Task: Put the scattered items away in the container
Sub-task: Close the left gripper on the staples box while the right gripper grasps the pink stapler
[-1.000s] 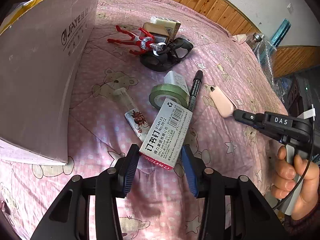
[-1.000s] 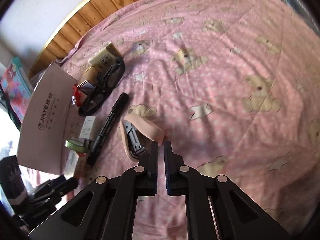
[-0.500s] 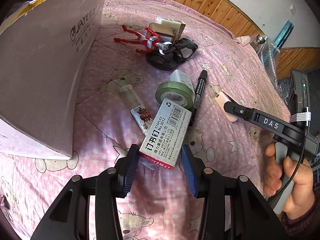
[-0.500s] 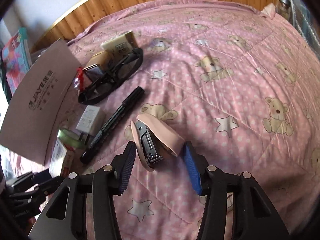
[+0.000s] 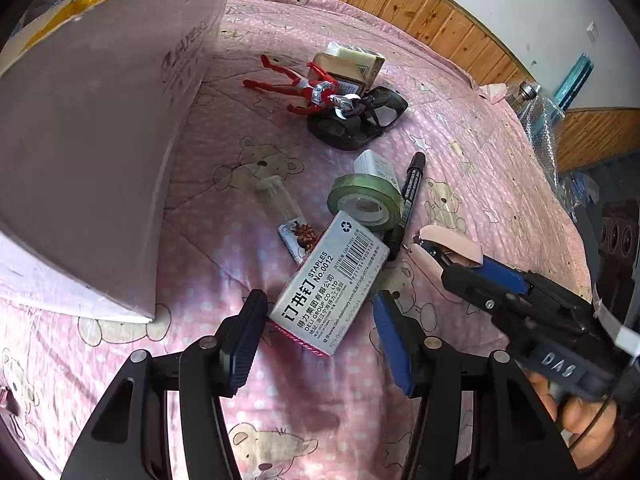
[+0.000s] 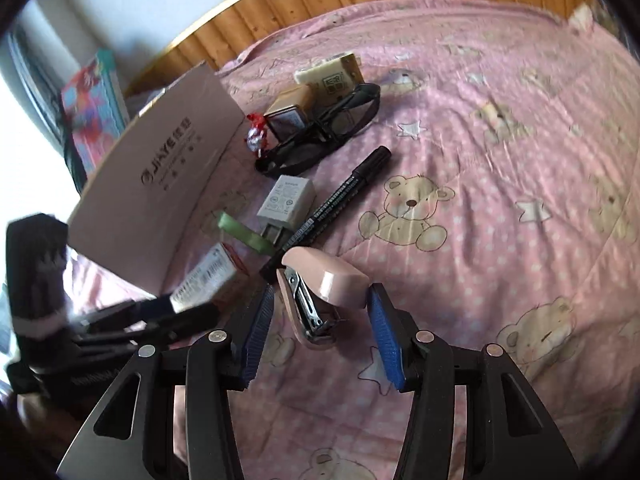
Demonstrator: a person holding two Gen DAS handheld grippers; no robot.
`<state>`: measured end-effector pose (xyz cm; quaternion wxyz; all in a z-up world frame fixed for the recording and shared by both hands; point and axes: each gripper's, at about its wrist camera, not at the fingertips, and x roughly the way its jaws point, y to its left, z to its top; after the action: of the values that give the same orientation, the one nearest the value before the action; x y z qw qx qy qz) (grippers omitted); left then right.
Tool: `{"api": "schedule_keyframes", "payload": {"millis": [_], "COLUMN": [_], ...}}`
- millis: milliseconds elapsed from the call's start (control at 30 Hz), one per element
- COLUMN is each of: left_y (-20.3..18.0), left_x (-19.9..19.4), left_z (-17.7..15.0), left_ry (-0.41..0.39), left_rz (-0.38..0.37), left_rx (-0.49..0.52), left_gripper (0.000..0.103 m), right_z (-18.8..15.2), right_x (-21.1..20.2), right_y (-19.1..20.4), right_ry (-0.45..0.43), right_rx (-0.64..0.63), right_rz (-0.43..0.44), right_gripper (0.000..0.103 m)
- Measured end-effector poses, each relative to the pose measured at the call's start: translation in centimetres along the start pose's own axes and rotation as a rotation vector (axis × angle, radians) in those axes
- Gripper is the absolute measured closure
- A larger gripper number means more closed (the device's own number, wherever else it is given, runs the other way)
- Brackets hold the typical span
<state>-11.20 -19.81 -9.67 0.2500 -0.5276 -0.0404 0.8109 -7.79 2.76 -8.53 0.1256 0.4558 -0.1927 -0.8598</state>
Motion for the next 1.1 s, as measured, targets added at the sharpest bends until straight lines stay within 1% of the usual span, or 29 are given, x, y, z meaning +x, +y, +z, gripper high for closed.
{"api": "schedule_keyframes", "payload": {"millis": [33,67,100,167,233,267,333,400,433,500,533,600,633,667,733,800,833,900,933,967,1000,1033,1100], "left_y": [-0.2,-0.3,-0.3,0.0,0.4,0.4,0.5,0.4,0.4,0.1,-0.2,-0.7,-0.8,-0.9,-0.6,-0.1,0.1,0.4,0.3,0.1,-0.3,-0.5,-0.7], "left_x": [0.3,0.4,0.3,0.0,-0.5,-0.7,-0.9,-0.7,-0.7,-0.4,-0.2,0.2,0.4,0.3,-0.1,-0.9,-1.1,-0.4,-0.4,-0.3,-0.2,-0.2,-0.2], "left_z": [0.0,0.0,-0.1,-0.3,-0.6,-0.9,-1.3,-1.4,-1.3,-0.9,-0.7,-0.4,-0.3,-0.2,-0.2,-0.6,-0.8,-1.2,-1.3,-1.2,-1.1,-1.0,-1.0], "left_ry": [0.006,0.002,-0.004,0.001,0.003,0.008,0.013,0.012,0.009,0.008,0.002,-0.008,-0.004,-0.003,0.001,0.006,0.011,0.029,0.002,0.001,-0.001,0.006,0.025], "left_rz": [0.002,0.003,0.018,0.021,0.012,0.011,0.009,0.009,0.014,0.015,0.02,0.047,0.044,0.034,0.043,0.014,0.012,0.036,0.034,0.041,0.055,0.065,0.084], "left_rx": [0.011,0.022,0.025,0.018,0.002,0.0,-0.001,0.001,-0.002,0.003,0.018,0.047,0.055,0.061,0.062,0.038,0.032,0.025,0.023,0.028,0.045,0.062,0.064], "left_gripper": [0.047,0.055,0.058,0.061,0.061,0.061,0.061,0.06,0.059,0.053,0.052,0.053,0.054,0.064,0.064,0.064,0.064,0.063,0.062,0.061,0.062,0.064,0.064], "right_z": [0.1,0.1,0.0,-0.3,-0.7,-0.8,-0.9,-0.7,-0.5,-0.2,-0.2,-0.5,-0.7,-0.8,-0.8,-0.9,-1.0,-1.3,-1.4,-1.5,-1.5,-1.5,-1.4], "right_x": [0.1,0.3,0.3,-0.3,-1.0,-1.1,-1.2,-0.8,-0.3,0.9,1.6,2.8,2.9,2.6,1.6,1.1,1.3,2.1,2.3,2.3,2.2,2.0,1.2], "right_y": [-0.5,-0.6,-0.4,0.9,2.6,3.0,3.2,2.9,2.7,2.2,2.3,2.9,3.2,3.5,3.7,3.5,3.3,3.0,3.1,3.1,3.0,3.0,3.3], "right_ry": [0.007,0.017,0.018,0.006,-0.01,-0.008,-0.01,-0.027,-0.028,-0.005,0.016,0.055,0.061,0.044,0.028,0.012,0.022,0.037,0.034,0.031,0.037,0.039,0.022], "right_rx": [0.027,0.028,0.009,-0.062,-0.162,-0.193,-0.204,-0.185,-0.172,-0.145,-0.135,-0.152,-0.172,-0.186,-0.201,-0.216,-0.211,-0.204,-0.215,-0.217,-0.205,-0.197,-0.211], "right_rz": [0.02,0.014,0.003,0.014,0.02,0.041,0.08,0.057,0.051,0.071,0.081,0.051,0.034,0.021,-0.013,-0.034,-0.035,-0.047,-0.058,-0.064,-0.058,-0.054,-0.076], "right_gripper": [0.054,0.064,0.072,0.074,0.075,0.076,0.076,0.066,0.057,0.057,0.057,0.065,0.071,0.075,0.075,0.075,0.075,0.074,0.075,0.075,0.075,0.075,0.075]}}
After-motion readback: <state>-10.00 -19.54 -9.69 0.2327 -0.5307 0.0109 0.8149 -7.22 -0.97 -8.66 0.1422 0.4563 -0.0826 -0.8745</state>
